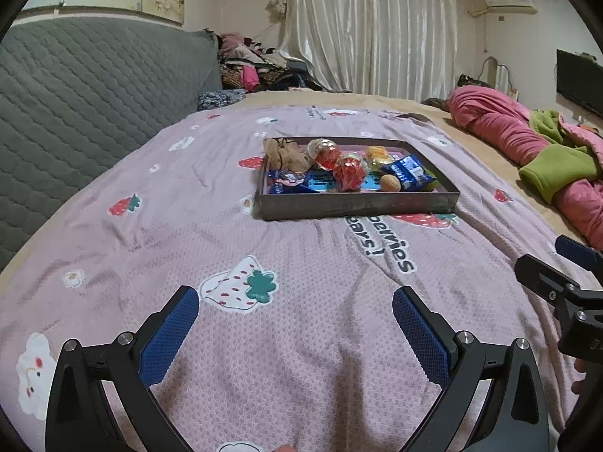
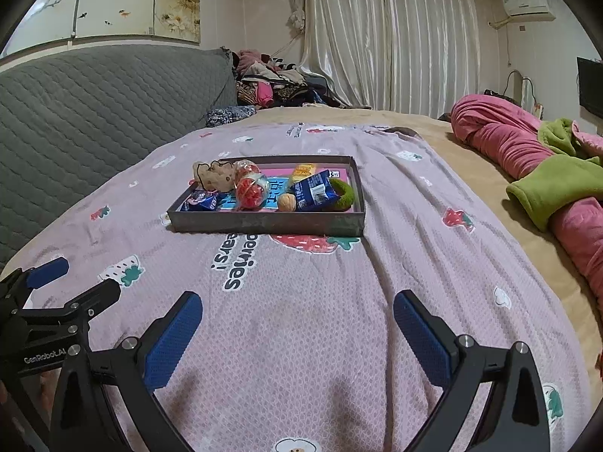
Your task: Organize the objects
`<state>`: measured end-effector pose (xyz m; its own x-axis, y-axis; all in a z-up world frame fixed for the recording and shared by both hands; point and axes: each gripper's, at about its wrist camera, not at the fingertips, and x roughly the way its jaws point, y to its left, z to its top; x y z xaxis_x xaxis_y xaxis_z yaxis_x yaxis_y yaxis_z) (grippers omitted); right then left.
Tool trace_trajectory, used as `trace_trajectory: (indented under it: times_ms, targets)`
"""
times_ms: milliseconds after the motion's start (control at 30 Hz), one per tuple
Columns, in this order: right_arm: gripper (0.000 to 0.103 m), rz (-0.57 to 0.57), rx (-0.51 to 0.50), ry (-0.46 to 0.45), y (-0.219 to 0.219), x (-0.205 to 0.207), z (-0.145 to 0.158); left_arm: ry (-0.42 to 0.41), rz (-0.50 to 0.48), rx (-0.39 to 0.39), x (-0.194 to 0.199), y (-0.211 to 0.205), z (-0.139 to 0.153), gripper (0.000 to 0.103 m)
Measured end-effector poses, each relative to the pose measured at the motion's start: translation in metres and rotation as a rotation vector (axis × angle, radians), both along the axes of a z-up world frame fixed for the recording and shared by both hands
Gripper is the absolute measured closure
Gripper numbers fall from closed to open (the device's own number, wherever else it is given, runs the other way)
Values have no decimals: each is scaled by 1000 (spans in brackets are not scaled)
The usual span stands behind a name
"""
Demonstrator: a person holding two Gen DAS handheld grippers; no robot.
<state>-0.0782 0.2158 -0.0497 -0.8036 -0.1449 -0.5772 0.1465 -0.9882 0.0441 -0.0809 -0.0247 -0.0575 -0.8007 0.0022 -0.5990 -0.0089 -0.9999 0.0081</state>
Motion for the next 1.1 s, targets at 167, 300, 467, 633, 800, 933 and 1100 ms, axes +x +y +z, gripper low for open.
trace_trajectory:
  times_ms: [167, 300, 467, 633, 800, 933, 1100]
  targets:
    - [0, 4, 8, -9, -2, -1, -6, -9, -3, 6, -1, -2, -5, 0]
    - [0, 3, 7, -18, -2, -2, -11, -8, 3, 6, -2, -5, -8, 0]
    - [0, 1, 11, -26, -2, -4, -16, -8, 1, 12, -3, -6, -9, 0]
    - [0, 4, 17, -24, -3, -4, -17, -4, 6, 13, -3, -6, -10, 0]
    - [0, 5, 21, -26, -4, -4, -18, 0, 14, 20, -4, -7, -11, 0]
    - [0, 6, 23, -37, -5, -5, -20, -2, 12, 22, -5, -7, -13, 0]
    - [0, 9, 32, -41, -6, -4, -23, -2, 3, 15, -7, -5, -14, 0]
